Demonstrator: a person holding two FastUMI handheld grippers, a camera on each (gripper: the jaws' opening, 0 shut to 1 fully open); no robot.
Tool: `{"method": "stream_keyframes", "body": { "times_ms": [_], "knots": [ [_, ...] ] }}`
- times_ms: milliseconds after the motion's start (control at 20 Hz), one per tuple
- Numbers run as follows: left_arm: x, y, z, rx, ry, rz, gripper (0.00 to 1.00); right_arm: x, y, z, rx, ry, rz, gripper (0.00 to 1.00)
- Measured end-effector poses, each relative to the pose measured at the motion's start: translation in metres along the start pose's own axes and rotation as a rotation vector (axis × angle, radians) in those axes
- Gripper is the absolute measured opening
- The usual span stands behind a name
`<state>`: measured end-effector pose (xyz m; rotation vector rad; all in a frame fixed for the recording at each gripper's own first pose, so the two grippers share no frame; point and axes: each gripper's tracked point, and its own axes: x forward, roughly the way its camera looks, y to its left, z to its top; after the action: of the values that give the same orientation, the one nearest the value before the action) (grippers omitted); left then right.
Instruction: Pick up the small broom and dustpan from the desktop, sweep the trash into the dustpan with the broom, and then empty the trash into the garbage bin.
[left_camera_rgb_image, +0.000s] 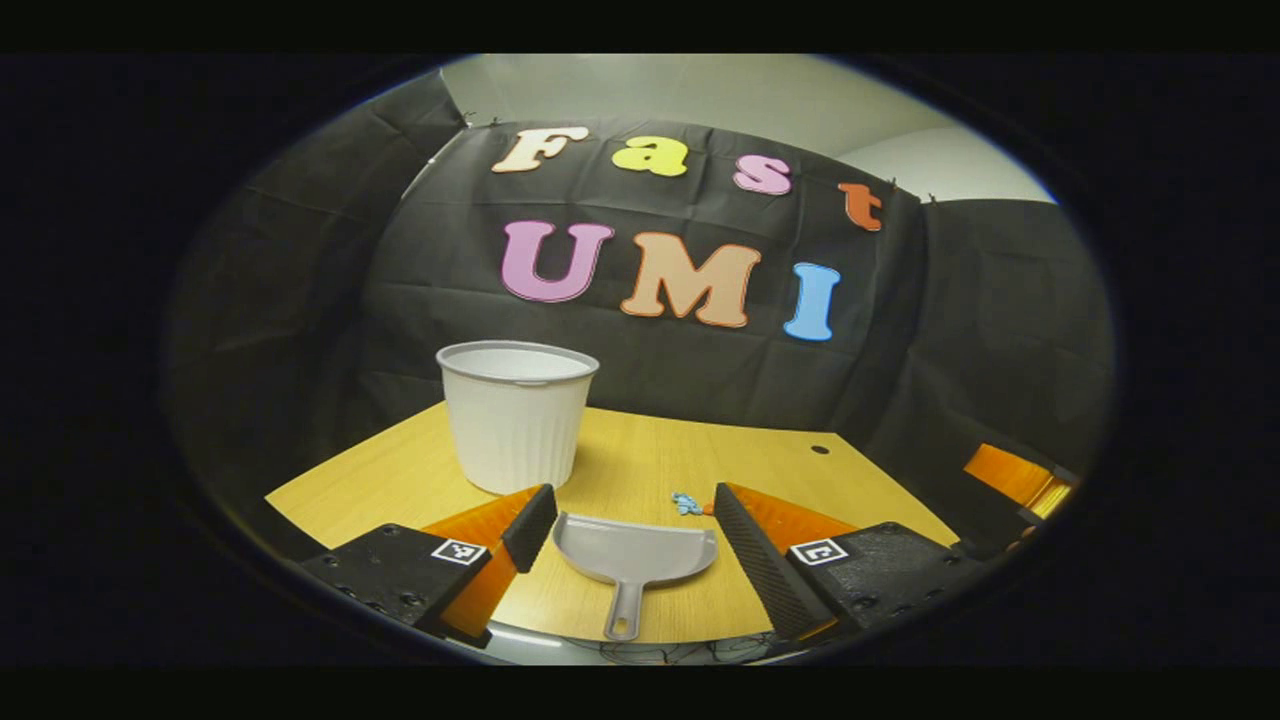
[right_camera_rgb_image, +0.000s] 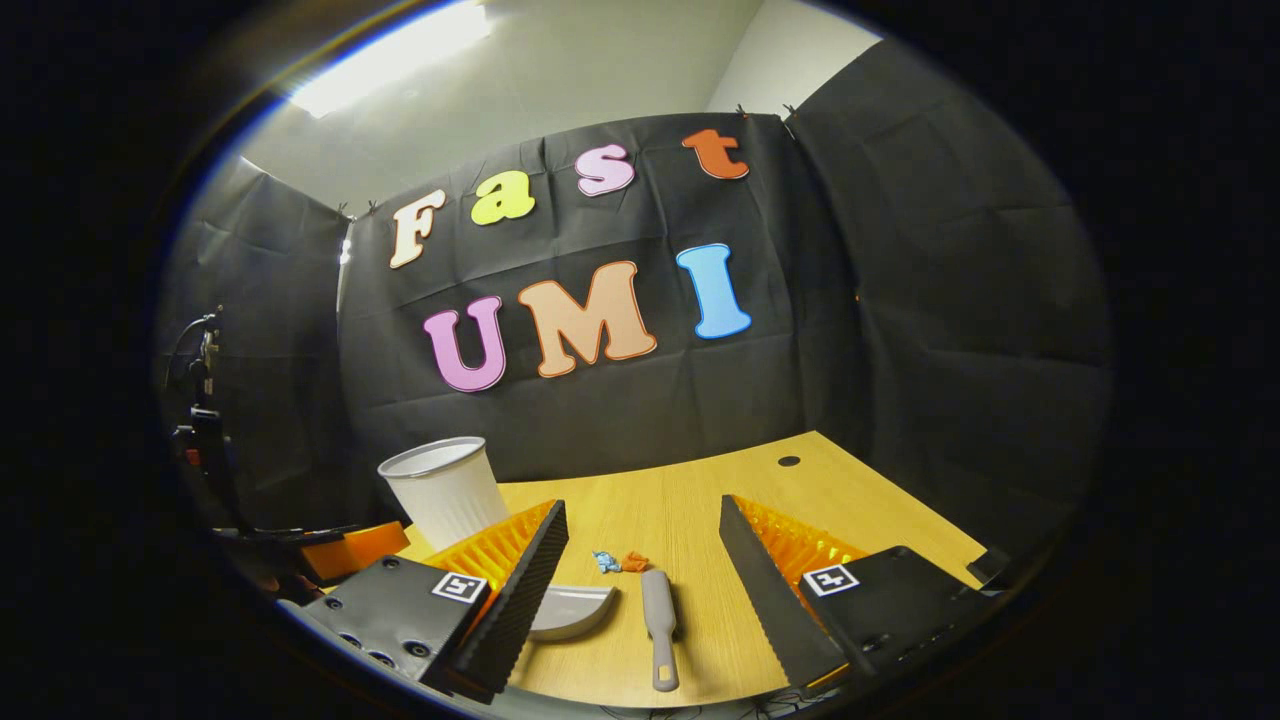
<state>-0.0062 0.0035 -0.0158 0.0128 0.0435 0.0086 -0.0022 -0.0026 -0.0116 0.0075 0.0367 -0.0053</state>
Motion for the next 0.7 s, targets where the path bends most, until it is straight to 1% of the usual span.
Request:
{"method": "stream_keyframes", "body": {
  "times_ms": [50,100,150,250,350,500,600,700],
  "knots": [
    [0.0,0.001,0.0,0.0,0.004,0.001,0.93,-0.001,0.0,0.0,0.002,0.003,0.0,0.98],
    [0.0,0.001,-0.003,0.001,0.008,0.002,0.96,-0.001,0.0,-0.001,0.003,0.005,0.001,0.98],
    [0.0,0.001,-0.005,0.001,0.013,0.002,0.94,-0.001,0.001,-0.002,0.002,0.008,0.001,0.98],
    [0.0,0.0,-0.008,0.002,0.024,0.002,0.96,0.0,0.001,-0.003,0.0,0.014,0.004,0.98],
    [-0.001,-0.002,-0.011,-0.004,0.035,-0.005,0.95,-0.001,0.002,-0.004,-0.004,0.018,0.008,0.98],
    [-0.001,-0.005,-0.015,0.003,0.048,-0.012,0.96,-0.001,-0.003,-0.005,-0.012,0.021,-0.002,0.98],
    [0.0,-0.007,-0.015,0.001,0.05,-0.021,0.93,-0.002,-0.004,-0.005,-0.001,0.023,-0.004,0.98],
    [0.0,-0.007,-0.017,-0.005,0.055,-0.024,0.94,-0.002,-0.007,-0.005,0.002,0.023,-0.012,0.98]
  ]
}}
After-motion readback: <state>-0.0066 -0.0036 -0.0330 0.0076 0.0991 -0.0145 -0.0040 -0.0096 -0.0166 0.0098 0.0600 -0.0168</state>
